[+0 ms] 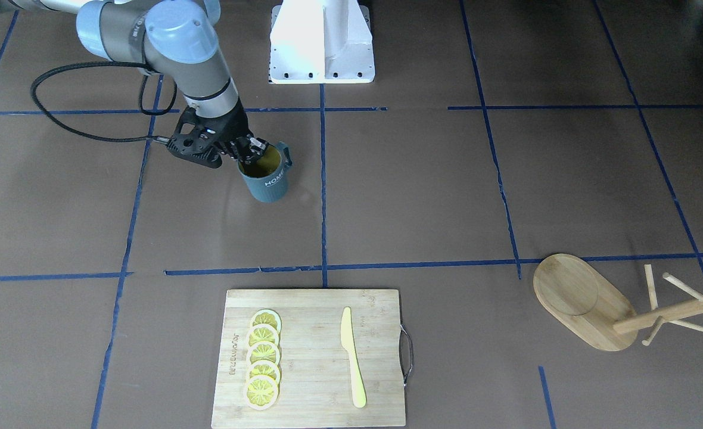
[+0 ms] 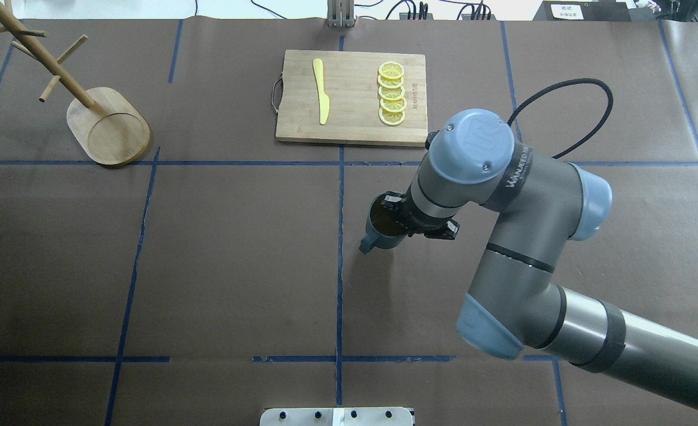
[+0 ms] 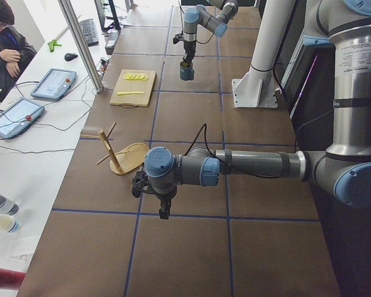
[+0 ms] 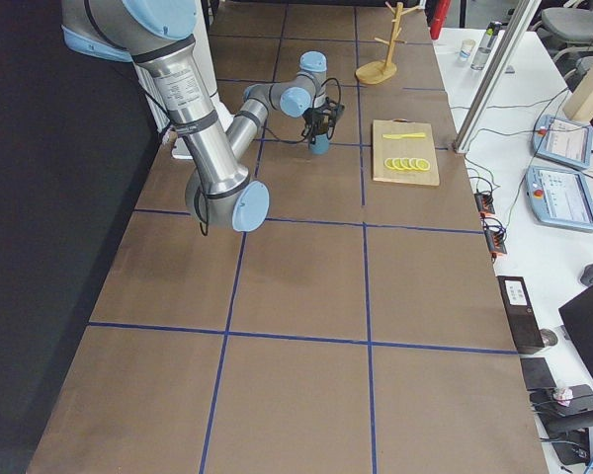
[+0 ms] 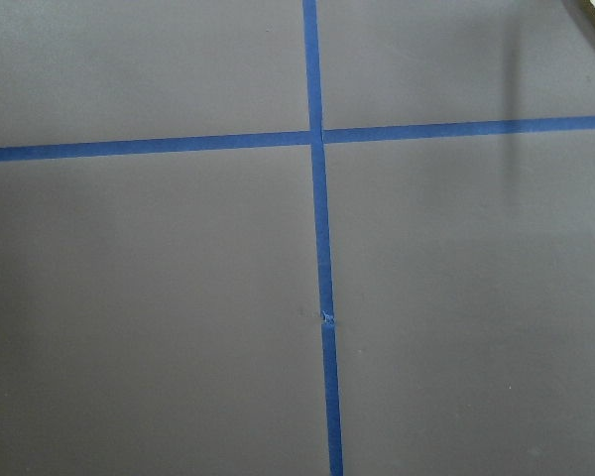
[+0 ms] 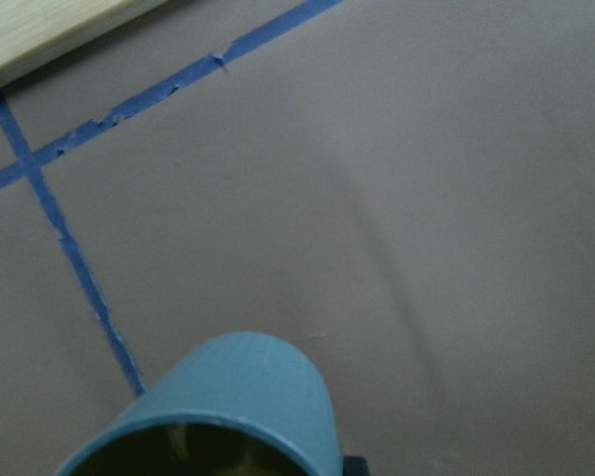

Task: Hang cup on storage rack
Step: 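Carry the teal mug with the right gripper to the table center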

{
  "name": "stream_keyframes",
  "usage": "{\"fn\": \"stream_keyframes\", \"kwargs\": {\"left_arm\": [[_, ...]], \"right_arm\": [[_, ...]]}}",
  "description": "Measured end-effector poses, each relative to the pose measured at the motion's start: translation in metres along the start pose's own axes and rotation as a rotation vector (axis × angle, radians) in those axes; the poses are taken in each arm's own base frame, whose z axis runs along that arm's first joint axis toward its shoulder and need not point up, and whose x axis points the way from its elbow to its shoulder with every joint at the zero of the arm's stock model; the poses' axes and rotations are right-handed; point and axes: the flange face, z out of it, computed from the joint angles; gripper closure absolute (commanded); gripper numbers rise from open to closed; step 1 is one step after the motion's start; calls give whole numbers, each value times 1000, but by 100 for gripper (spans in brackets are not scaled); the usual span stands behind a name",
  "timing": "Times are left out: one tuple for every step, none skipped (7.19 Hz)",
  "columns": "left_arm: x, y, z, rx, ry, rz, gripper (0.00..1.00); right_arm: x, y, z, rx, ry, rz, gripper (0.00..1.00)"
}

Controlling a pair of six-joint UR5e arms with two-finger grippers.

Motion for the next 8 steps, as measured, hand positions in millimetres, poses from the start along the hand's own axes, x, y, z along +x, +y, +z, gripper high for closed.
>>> {"fn": "stream_keyframes", "kwargs": {"left_arm": [[0,0,0,-1,0,-1,0],[0,0,0,-1,0,-1,0],[0,0,0,-1,0,-1,0],[0,0,0,-1,0,-1,0],[0,0,0,-1,0,-1,0],[0,0,0,-1,0,-1,0],[0,-1,0,0,0,0,0],[1,-1,-1,1,0,1,0]], "right_arm": [[-24,19,7,12,15,49,100],[-38,33,16,21,30,83,98],[-43,41,25,25,44,102,96],[-44,45,31,26,55,112,92],[-45,48,35,25,61,118,33],[-45,49,38,25,63,120,0],[-44,49,39,25,65,119,0],[-44,49,40,24,66,113,0]]}}
